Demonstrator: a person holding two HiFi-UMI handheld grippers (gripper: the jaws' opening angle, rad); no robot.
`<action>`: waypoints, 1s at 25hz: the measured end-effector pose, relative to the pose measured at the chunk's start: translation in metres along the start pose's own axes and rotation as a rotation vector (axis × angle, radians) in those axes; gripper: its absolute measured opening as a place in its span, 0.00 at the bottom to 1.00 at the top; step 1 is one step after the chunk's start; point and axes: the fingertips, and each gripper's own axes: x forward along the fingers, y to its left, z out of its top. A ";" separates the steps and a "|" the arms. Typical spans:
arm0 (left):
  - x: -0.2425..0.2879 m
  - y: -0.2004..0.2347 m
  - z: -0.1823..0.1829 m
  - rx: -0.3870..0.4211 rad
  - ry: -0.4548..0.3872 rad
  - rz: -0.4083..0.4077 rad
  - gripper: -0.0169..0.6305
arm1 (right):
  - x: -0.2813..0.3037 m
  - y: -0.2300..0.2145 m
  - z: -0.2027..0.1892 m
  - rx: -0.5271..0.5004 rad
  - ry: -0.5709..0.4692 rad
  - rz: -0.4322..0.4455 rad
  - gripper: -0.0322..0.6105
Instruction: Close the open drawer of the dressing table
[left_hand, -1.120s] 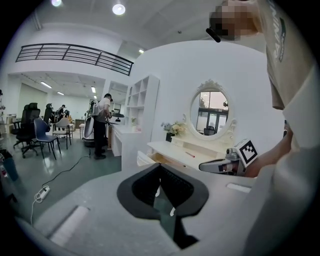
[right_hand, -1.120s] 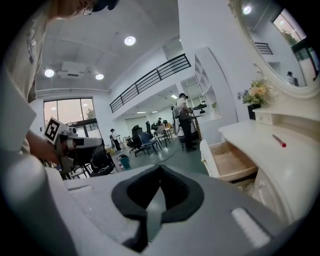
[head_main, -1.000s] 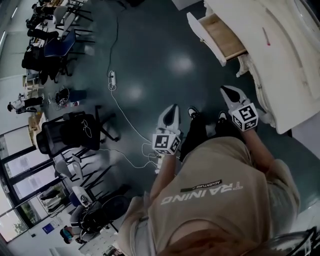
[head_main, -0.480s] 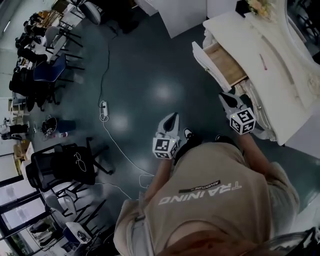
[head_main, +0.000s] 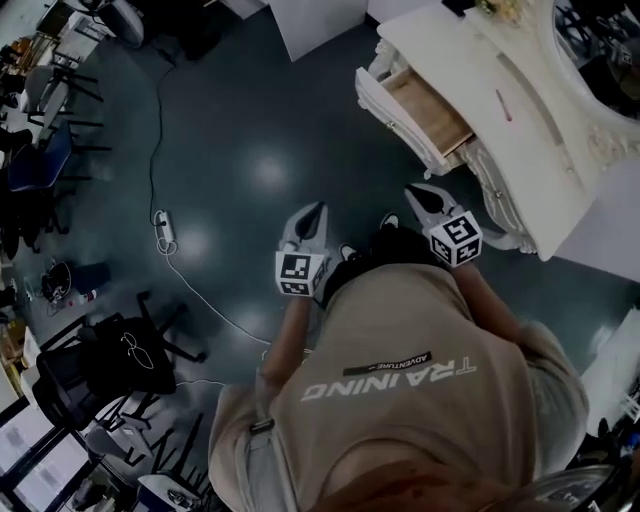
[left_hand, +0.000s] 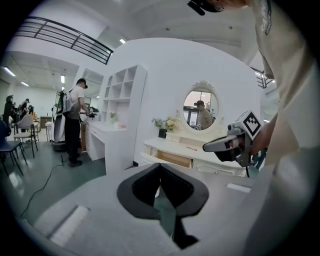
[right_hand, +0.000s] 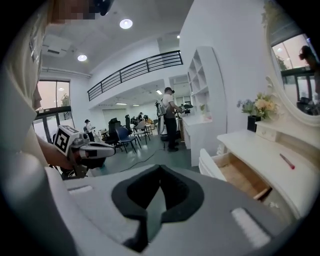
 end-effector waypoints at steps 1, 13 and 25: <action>0.007 0.005 -0.001 -0.008 0.004 -0.012 0.04 | 0.005 -0.003 -0.001 0.012 0.003 -0.007 0.06; 0.135 0.036 0.052 0.006 0.095 -0.155 0.04 | 0.101 -0.123 0.020 0.076 -0.101 -0.002 0.05; 0.291 0.029 0.110 0.083 0.149 -0.418 0.04 | 0.067 -0.245 0.033 0.182 -0.132 -0.304 0.05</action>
